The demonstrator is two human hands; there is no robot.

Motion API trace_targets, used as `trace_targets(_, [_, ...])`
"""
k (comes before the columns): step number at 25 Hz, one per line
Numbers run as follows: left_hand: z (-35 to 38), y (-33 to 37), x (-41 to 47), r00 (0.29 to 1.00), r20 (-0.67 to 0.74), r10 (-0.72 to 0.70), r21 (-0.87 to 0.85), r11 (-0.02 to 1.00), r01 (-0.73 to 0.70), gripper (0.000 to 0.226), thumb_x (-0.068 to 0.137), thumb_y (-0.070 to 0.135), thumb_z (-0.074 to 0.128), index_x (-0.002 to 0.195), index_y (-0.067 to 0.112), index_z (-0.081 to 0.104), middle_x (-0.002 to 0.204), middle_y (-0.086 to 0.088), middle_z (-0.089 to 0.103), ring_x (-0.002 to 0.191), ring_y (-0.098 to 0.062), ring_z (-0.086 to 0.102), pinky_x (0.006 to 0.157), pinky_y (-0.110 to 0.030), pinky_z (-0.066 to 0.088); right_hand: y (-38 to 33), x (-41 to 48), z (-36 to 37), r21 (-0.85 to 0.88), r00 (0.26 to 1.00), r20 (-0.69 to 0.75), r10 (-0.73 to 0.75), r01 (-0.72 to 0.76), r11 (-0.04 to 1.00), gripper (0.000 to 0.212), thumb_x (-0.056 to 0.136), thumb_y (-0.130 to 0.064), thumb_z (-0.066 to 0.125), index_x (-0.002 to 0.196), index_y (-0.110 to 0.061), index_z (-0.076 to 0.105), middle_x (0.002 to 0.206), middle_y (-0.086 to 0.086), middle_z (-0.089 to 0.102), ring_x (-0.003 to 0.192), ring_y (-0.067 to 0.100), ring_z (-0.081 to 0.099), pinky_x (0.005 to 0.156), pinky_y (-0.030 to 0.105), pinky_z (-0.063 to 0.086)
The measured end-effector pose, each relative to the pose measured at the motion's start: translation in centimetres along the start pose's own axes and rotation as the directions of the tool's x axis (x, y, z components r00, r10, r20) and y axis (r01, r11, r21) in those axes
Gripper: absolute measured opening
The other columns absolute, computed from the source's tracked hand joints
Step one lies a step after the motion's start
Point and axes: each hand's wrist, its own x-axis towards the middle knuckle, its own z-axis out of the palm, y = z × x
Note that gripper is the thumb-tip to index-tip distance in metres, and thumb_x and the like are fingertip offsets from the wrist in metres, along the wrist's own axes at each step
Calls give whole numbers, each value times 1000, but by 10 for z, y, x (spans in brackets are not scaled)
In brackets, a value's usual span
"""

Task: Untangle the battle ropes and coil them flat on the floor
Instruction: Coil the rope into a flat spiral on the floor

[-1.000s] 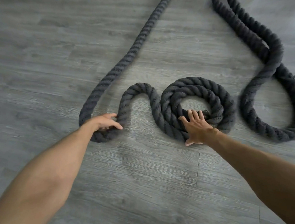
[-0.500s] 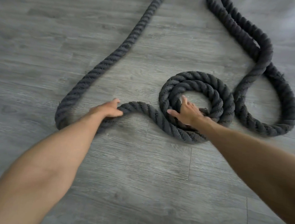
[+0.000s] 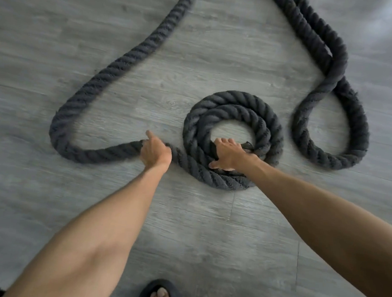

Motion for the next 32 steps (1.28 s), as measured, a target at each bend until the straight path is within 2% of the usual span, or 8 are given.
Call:
trace_targets(2, [2, 12, -10, 961, 41, -272, -312, 911, 271, 68, 98, 24, 53, 151, 8, 15, 145, -26, 38, 116, -40, 54, 96, -42, 43, 2, -9, 1, -12, 999, 42, -23, 24, 1000, 79, 87, -47, 72, 141, -3, 36, 141, 16, 44, 133, 37, 37, 107, 51, 38])
trace_targets(5, [15, 10, -16, 899, 132, -418, -459, 778, 429, 91, 93, 42, 62, 155, 4, 8, 153, -21, 20, 116, -36, 51, 101, -41, 40, 0, -18, 0, 2, 998, 68, -12, 12, 1000, 78, 91, -62, 59, 137, -2, 39, 138, 17, 48, 131, 37, 40, 106, 54, 40])
trace_targets(10, [76, -40, 33, 791, 290, -538, -595, 546, 590, 110, 58, 36, 84, 149, 11, 28, 144, -6, 41, 100, -34, 63, 78, -54, 56, -23, -14, 3, 62, 990, 48, 135, -137, 989, 98, 89, -77, 42, 157, -14, 12, 143, 19, 51, 132, 41, 47, 104, 57, 41])
trace_targets(13, [46, -24, 7, 813, 256, -522, -610, 565, 555, 97, 78, 25, 73, 152, 5, 14, 147, -3, 38, 108, -30, 58, 91, -49, 54, -25, -11, 3, 70, 988, 16, 153, -154, 986, 81, 94, -61, 54, 153, -18, 20, 134, 17, 56, 124, 40, 52, 99, 57, 42])
trace_targets(16, [21, -11, -10, 884, 133, -449, -499, 740, 451, 105, 88, 20, 65, 154, 8, -15, 161, -13, 20, 118, -33, 56, 100, -44, 47, -20, -19, 9, 97, 996, -3, 89, -88, 991, 70, 97, -47, 58, 150, -17, 24, 126, 17, 56, 119, 38, 53, 96, 55, 43])
trace_targets(20, [18, -10, -5, 915, 98, -390, -361, 843, 398, 105, 90, 15, 66, 153, 5, -18, 159, -19, 20, 132, -37, 44, 104, -42, 40, -25, -31, 18, 101, 1000, 1, 28, -28, 995, 63, 98, -38, 59, 147, -12, 28, 128, 14, 53, 118, 36, 53, 99, 57, 44])
trace_targets(26, [13, -12, -38, 856, 3, -517, -364, 796, 483, 95, 92, 43, 60, 149, -11, 8, 150, -21, 26, 131, -32, 35, 104, -39, 32, -24, -69, 50, -90, 970, 71, -232, 238, 967, 56, 101, -26, 55, 146, -7, 28, 140, 8, 47, 126, 30, 43, 103, 57, 39])
trace_targets(32, [3, -41, -53, 801, 31, -598, -285, 763, 580, 130, 73, 73, 64, 153, 0, -8, 149, -31, 23, 136, -44, 27, 110, -54, 23, 0, -94, 68, -424, 874, 164, -457, 481, 767, 71, 94, -26, 61, 153, -13, 23, 137, 2, 47, 127, 27, 42, 112, 39, 31])
